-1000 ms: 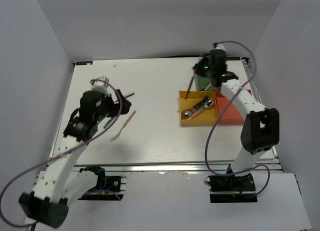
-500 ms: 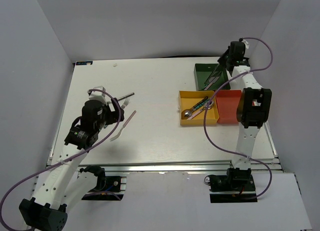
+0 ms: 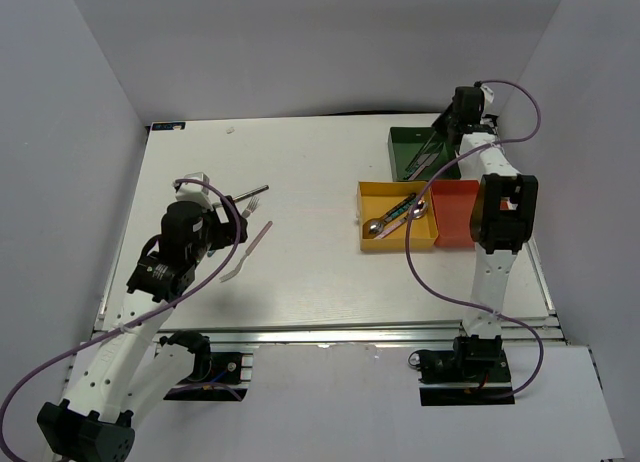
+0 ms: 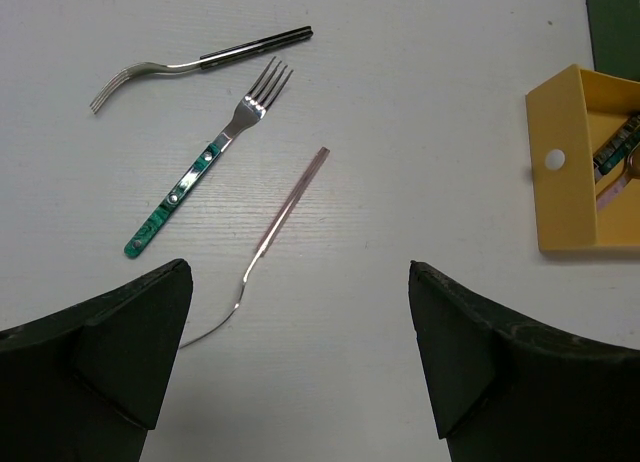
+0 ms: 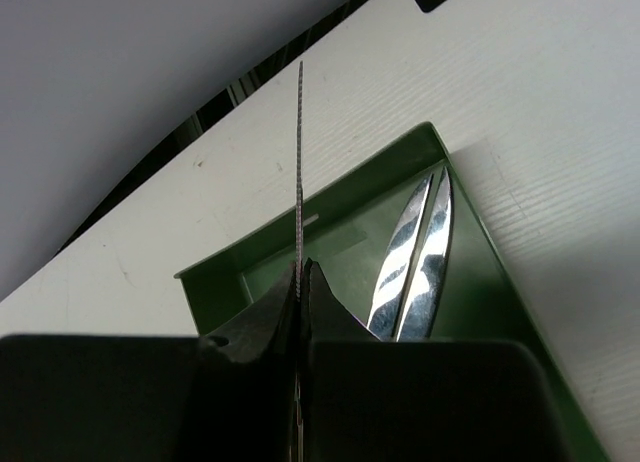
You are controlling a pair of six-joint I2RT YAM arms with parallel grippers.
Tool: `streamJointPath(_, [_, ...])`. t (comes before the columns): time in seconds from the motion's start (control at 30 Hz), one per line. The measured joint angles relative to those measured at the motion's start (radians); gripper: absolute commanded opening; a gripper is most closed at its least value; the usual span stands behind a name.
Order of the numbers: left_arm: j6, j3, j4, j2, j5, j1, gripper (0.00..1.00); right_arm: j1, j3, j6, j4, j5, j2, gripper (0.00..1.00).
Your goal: Sort the eating utensils into containers
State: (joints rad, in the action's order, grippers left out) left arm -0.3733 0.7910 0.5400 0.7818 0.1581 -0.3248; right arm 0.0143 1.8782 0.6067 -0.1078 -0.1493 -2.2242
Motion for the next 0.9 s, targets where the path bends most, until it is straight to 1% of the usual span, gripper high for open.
streamJointPath(0.07, [0.000,0.000,0.000,0.000,0.000,0.000,0.98,0.000,0.028,0.002,-0.010,-0.002,-0.012,0.11])
streamJointPath(0.17, [0.000,0.000,0.000,-0.001,0.000,0.000,0.98,0.000,0.071,0.013,-0.019,-0.002,-0.031,0.45])
streamJointPath(0.2, [0.000,0.000,0.000,-0.002,0.000,0.000,0.98,0.000,0.082,0.010,-0.021,-0.001,-0.034,0.62])
streamJointPath(0.23, [0.000,0.000,0.000,-0.003,0.000,0.000,0.98,0.000,0.087,0.013,-0.022,-0.001,-0.035,0.70])
streamJointPath(0.27, [0.000,0.000,0.000,-0.004,0.000,0.000,0.98,0.000,0.088,0.013,-0.024,-0.001,-0.035,0.72])
streamJointPath(0.3, [0.000,0.000,0.000,-0.006,0.000,0.000,0.98,0.000,0.089,0.012,-0.025,-0.001,-0.034,0.78])
streamJointPath(0.4, [0.000,0.000,0.000,-0.009,0.000,0.000,0.98,0.001,0.072,0.015,-0.024,-0.003,-0.023,0.83])
streamJointPath(0.43, [0.000,0.000,0.000,-0.010,0.000,0.000,0.98,0.002,0.046,0.016,-0.029,-0.007,-0.003,0.89])
streamJointPath(0.57, [0.000,0.000,0.000,-0.024,0.011,0.000,0.98,0.018,-0.082,0.012,-0.064,-0.040,0.142,0.89])
streamJointPath(0.67, [-0.002,0.000,0.004,-0.048,0.045,-0.001,0.98,0.060,-0.109,-0.028,-0.078,-0.067,0.266,0.89])
streamJointPath(0.77, [-0.014,0.000,0.013,-0.086,0.106,-0.001,0.98,0.166,-0.109,-0.098,-0.072,-0.064,0.381,0.89])
streamJointPath(0.83, [-0.029,0.000,0.023,-0.113,0.159,-0.001,0.98,0.275,-0.108,-0.163,-0.064,-0.030,0.431,0.89])
streamJointPath(0.9, [-0.045,0.000,0.036,-0.138,0.216,-0.001,0.98,0.401,-0.091,-0.222,-0.078,-0.013,0.436,0.89])
